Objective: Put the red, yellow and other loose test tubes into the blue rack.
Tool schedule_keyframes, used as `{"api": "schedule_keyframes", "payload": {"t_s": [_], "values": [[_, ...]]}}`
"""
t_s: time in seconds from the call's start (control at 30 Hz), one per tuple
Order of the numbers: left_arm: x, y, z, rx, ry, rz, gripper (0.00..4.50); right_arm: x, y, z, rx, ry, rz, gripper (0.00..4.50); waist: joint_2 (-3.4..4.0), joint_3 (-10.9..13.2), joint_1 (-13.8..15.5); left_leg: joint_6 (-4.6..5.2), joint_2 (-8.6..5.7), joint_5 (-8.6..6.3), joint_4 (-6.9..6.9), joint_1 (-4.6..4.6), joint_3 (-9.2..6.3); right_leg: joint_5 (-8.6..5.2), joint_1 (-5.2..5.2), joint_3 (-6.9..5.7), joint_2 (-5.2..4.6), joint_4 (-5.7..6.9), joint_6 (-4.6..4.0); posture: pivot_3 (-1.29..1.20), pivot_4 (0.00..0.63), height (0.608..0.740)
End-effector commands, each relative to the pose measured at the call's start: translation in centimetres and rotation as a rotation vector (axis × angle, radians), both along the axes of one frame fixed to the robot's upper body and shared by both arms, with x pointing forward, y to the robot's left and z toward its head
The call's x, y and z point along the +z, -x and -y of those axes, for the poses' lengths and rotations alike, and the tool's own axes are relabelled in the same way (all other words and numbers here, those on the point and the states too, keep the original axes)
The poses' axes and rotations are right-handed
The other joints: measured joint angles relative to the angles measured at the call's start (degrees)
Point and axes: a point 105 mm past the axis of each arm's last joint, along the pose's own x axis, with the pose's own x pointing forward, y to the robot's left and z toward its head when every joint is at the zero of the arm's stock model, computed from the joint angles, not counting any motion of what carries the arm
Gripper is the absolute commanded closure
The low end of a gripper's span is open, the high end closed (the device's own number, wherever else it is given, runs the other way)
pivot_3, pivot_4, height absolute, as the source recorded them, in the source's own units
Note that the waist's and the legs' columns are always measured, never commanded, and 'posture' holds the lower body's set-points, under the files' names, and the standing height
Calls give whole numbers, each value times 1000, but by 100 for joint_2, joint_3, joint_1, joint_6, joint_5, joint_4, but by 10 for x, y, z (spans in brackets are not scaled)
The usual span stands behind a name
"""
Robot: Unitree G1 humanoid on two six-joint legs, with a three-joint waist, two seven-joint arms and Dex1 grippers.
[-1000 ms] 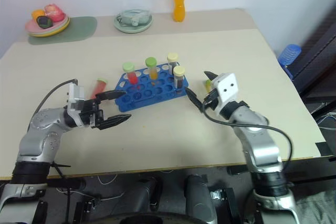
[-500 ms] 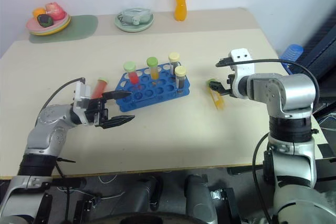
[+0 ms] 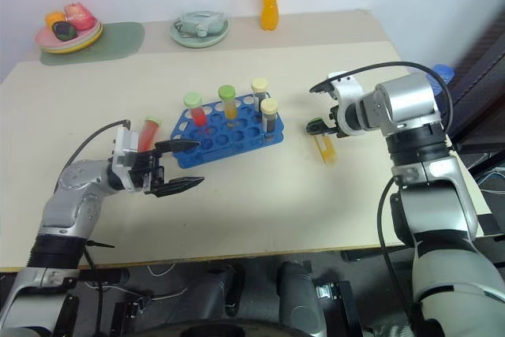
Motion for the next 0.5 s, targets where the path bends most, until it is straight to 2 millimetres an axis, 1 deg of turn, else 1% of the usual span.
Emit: {"api": "schedule_keyframes", "payload": {"t_s": [0.03, 0.13, 0.17, 0.23, 0.27, 0.4, 0.43, 0.5], "values": [[8, 4, -1, 5, 8, 35, 0, 3, -8, 1, 20, 23, 2, 25, 0, 0, -1, 0, 0, 0, 2, -4, 0, 0, -3, 0, 0, 0, 0, 0, 150, 740], [7, 8, -2, 15, 8, 31, 0, -7, -13, 8, 17, 66, -30, 25, 0, 0, -3, 0, 0, 0, 9, -14, 0, 1, -12, 0, 1, 5, 0, 0, 150, 740], [7, 8, -2, 18, 9, 31, 0, -10, -14, 11, 13, 77, -38, 267, 0, 0, -4, -1, 0, 0, 9, -15, 0, 1, -15, 0, 1, 6, -1, 0, 150, 740], [7, 9, -2, 25, 11, 30, 0, -16, -15, 14, 13, 91, -55, 872, 1, 0, -7, -1, 0, 0, 13, -18, 1, 2, -18, 0, 2, 8, -1, 0, 150, 740], [7, 10, -2, 28, 11, 29, 0, -18, -16, 15, 17, 101, -59, 1316, 1, -1, -9, -1, 0, 1, 15, -18, 1, 2, -18, 0, 3, 9, -2, 0, 150, 740], [7, 12, -4, 41, 10, 26, 0, -22, -17, 15, 32, 110, -69, 3349, 2, -1, -8, -2, 0, 0, 20, -18, 0, 4, -16, -1, 4, 10, -3, 0, 150, 740], [7, 12, -5, 43, 9, 25, 0, -21, -17, 14, 38, 109, -70, 3685, 2, -1, -7, -2, 0, 0, 21, -18, 0, 4, -16, -1, 4, 10, -3, 0, 150, 740], [7, 12, -6, 46, 8, 24, 0, -20, -17, 12, 74, 126, -62, 3717, 2, -1, -7, -2, 0, 0, 22, -18, 0, 4, -16, -1, 5, 11, -4, 0, 150, 740]]}}
